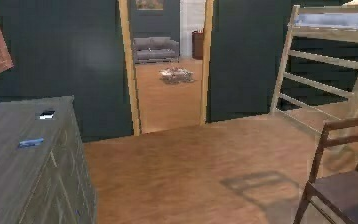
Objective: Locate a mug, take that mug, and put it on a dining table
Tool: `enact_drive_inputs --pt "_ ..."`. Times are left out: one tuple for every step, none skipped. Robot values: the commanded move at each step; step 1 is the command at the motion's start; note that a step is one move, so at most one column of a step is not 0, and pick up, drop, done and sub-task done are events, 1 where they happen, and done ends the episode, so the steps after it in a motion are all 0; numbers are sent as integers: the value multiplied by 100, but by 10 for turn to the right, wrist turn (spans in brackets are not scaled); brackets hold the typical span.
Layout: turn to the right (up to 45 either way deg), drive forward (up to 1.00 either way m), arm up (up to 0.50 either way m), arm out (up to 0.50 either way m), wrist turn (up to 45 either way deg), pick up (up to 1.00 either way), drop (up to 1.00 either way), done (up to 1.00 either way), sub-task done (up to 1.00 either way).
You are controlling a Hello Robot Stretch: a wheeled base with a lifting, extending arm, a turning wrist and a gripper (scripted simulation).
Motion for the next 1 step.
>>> enact_drive_inputs --pt "0 100 0 0 0 0 0 0 0"
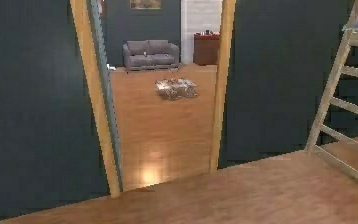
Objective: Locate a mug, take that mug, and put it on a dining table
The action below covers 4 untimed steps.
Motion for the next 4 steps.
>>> enact_drive_inputs --pt "0 100 0 0 0 0 0 0 0" --pt "0 25 0 0 0 0 0 0 0" --pt "0 65 0 0 0 0 0 0 0" --pt "210 0 0 0 0 0 0 0 0"
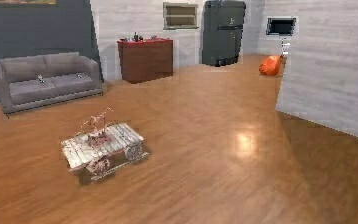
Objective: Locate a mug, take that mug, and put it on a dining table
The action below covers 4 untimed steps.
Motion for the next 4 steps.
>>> enact_drive_inputs --pt "0 100 0 0 0 0 0 0 0" --pt "30 0 0 0 0 0 0 0 0" --pt "0 100 0 0 0 0 0 0 0" --pt "-120 0 0 0 0 0 0 0 0"
